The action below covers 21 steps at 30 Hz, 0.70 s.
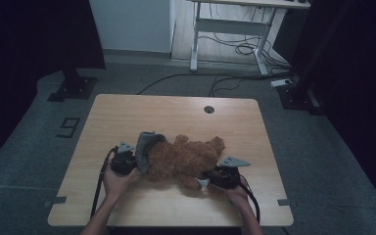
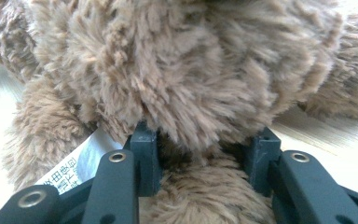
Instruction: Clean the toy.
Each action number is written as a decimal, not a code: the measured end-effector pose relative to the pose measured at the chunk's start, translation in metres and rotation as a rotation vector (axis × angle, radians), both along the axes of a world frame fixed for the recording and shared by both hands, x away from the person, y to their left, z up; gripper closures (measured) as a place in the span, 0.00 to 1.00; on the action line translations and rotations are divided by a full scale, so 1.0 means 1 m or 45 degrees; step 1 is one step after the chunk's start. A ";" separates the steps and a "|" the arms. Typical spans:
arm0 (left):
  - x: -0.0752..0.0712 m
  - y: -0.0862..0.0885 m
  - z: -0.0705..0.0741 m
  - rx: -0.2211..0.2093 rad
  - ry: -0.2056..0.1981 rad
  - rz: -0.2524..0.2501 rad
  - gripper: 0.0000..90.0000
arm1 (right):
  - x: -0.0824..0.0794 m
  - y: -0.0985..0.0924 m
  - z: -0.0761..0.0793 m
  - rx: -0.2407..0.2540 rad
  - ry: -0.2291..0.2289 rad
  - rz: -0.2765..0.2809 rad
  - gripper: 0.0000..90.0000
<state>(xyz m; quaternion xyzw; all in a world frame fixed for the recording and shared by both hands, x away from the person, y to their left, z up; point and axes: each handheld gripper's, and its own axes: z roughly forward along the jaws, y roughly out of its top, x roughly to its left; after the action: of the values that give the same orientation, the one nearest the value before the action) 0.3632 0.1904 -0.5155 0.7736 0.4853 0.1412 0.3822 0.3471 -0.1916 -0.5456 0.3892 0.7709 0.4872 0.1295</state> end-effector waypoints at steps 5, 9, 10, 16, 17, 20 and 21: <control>0.000 -0.001 -0.005 -0.010 0.004 -0.012 0.93 | 0.001 -0.001 0.000 0.011 0.009 -0.002 0.63; 0.001 0.002 0.022 -0.061 -0.098 0.010 0.93 | 0.001 -0.001 -0.001 0.018 0.014 -0.004 0.63; 0.001 0.002 0.032 -0.079 -0.128 0.010 0.93 | 0.001 -0.001 -0.001 0.018 0.014 -0.003 0.63; 0.002 -0.029 0.083 -0.181 -0.256 -0.115 0.93 | 0.001 -0.001 -0.001 0.015 0.013 -0.003 0.63; 0.003 -0.040 0.089 -0.179 -0.263 -0.146 0.93 | 0.001 0.000 -0.001 0.014 0.012 -0.003 0.63; 0.007 -0.079 0.102 -0.186 -0.265 -0.250 0.93 | 0.001 0.000 -0.001 0.014 0.013 -0.004 0.63; 0.008 -0.092 0.105 -0.191 -0.262 -0.282 0.93 | 0.001 0.000 -0.001 0.013 0.013 -0.003 0.63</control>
<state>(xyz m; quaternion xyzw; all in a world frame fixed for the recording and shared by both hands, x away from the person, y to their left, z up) 0.3712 0.0981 -0.4110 0.7731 0.3646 0.1401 0.4998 0.3481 -0.1920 -0.5462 0.3932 0.7687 0.4889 0.1241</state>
